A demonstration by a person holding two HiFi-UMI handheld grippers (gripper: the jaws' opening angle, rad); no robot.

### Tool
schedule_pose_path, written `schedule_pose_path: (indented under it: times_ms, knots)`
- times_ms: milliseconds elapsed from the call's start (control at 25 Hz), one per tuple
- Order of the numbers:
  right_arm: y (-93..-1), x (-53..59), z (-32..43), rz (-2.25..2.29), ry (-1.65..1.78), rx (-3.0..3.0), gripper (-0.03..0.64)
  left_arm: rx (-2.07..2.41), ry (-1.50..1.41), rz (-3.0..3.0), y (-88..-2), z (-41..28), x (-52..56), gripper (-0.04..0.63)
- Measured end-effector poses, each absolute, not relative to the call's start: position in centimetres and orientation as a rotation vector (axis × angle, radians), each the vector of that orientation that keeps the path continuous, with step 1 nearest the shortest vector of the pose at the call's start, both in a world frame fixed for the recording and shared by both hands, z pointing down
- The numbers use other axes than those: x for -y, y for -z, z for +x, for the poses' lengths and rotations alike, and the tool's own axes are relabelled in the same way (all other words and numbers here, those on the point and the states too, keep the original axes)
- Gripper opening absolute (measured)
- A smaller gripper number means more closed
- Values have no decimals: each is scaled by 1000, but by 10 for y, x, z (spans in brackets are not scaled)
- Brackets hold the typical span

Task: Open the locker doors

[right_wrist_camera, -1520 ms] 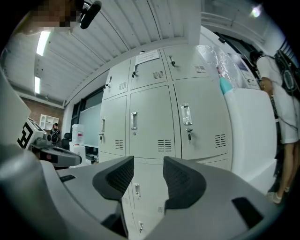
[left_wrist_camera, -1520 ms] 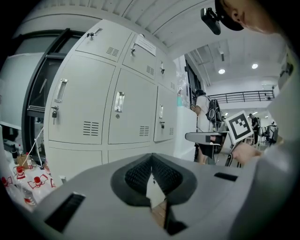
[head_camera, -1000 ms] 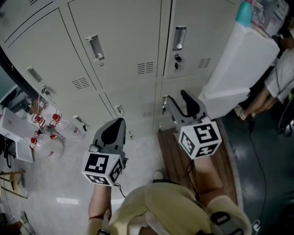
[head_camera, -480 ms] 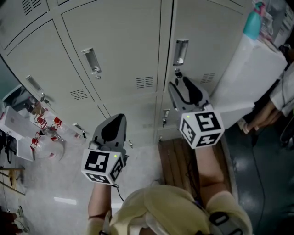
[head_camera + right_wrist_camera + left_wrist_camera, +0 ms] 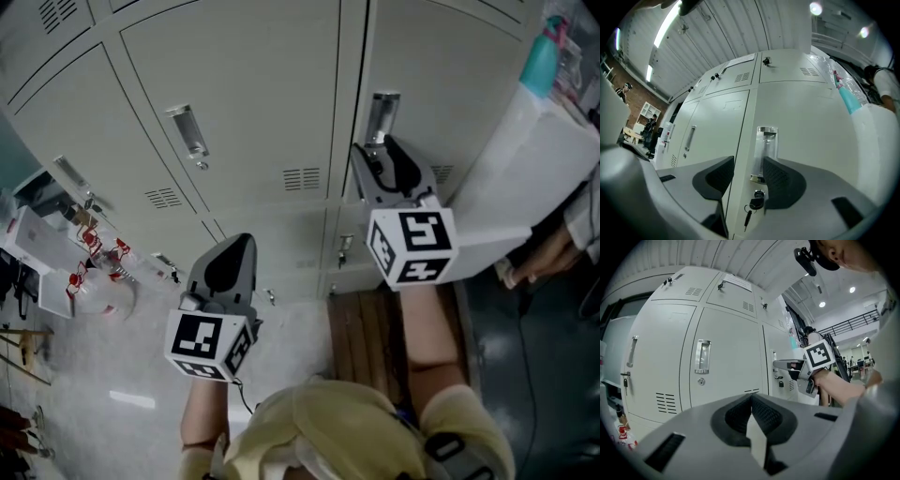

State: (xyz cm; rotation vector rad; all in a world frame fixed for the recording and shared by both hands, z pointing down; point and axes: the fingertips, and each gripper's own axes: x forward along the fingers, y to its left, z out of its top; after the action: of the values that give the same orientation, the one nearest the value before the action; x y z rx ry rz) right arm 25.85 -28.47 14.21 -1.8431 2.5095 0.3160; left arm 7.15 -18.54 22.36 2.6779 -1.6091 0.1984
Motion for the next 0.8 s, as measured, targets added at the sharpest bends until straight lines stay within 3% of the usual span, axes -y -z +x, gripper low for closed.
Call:
schedule_pose_path:
  times_ms: [800]
  knots:
    - [-137,308,251,-1849,-322,-2479,172,1735,-157,2608,-223,41,166,3]
